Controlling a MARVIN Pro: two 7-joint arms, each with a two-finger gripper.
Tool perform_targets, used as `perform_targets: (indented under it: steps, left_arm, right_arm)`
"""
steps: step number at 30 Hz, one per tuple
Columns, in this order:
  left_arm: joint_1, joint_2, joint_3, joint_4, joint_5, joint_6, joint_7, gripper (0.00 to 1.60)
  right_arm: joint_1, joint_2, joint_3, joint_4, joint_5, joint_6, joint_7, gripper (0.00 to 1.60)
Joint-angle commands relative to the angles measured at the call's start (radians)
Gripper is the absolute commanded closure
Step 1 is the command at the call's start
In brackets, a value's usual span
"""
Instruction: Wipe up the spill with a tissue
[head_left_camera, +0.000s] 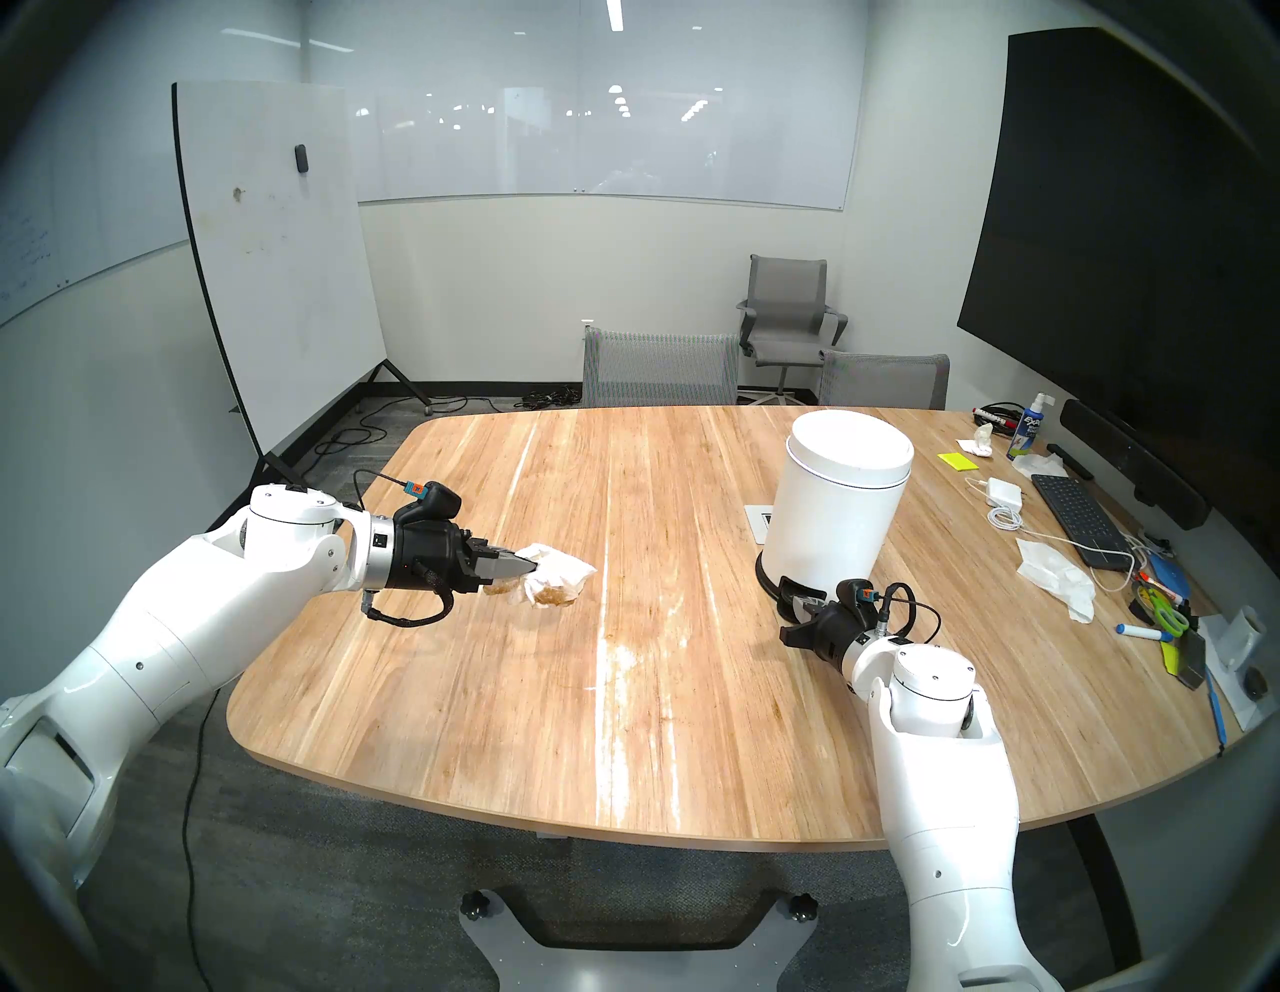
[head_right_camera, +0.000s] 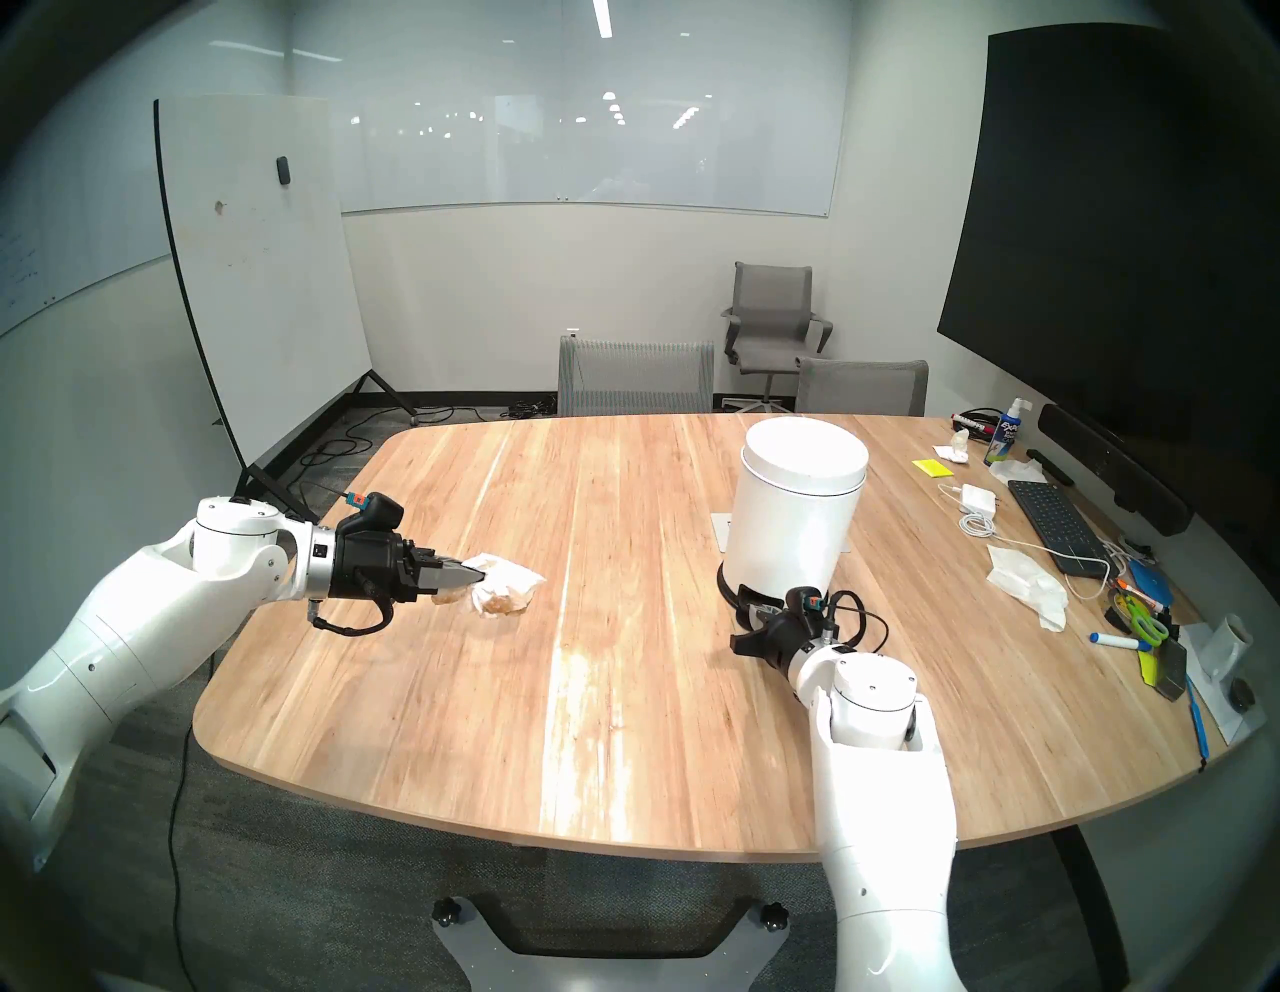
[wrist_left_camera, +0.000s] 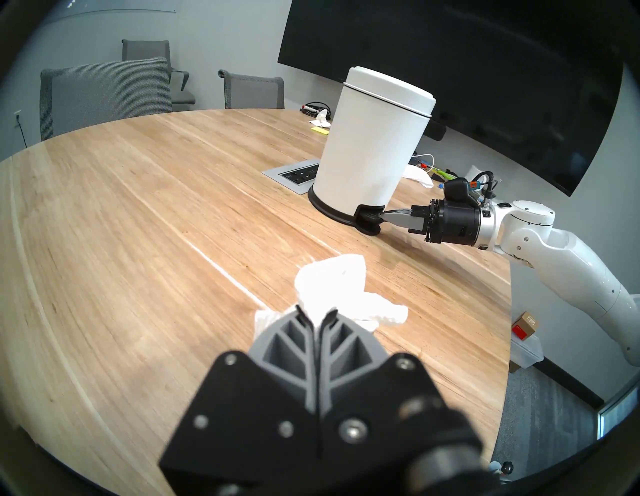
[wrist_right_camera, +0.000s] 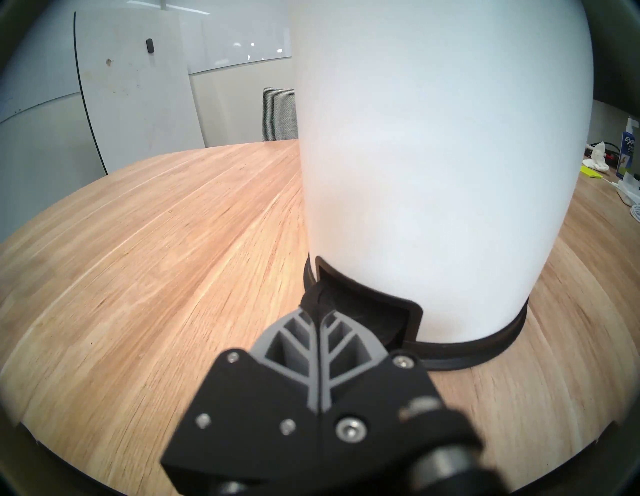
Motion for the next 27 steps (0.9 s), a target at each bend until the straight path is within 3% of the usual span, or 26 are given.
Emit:
perform_targets:
  steps: [1, 27]
  left_arm:
    - [-0.015, -0.003, -0.009, -0.004, -0.002, -0.004, 0.0, 1.6]
    - [-0.011, 0.011, -0.016, -0.002, -0.014, -0.005, -0.007, 1.6]
  right_arm:
    - [0.032, 0.006, 0.003, -0.008, 0.001, -0.01, -0.004, 1.6]
    - [0.1, 0.031, -0.004, 0.067, 0.004, 0.013, 0.013, 1.6]
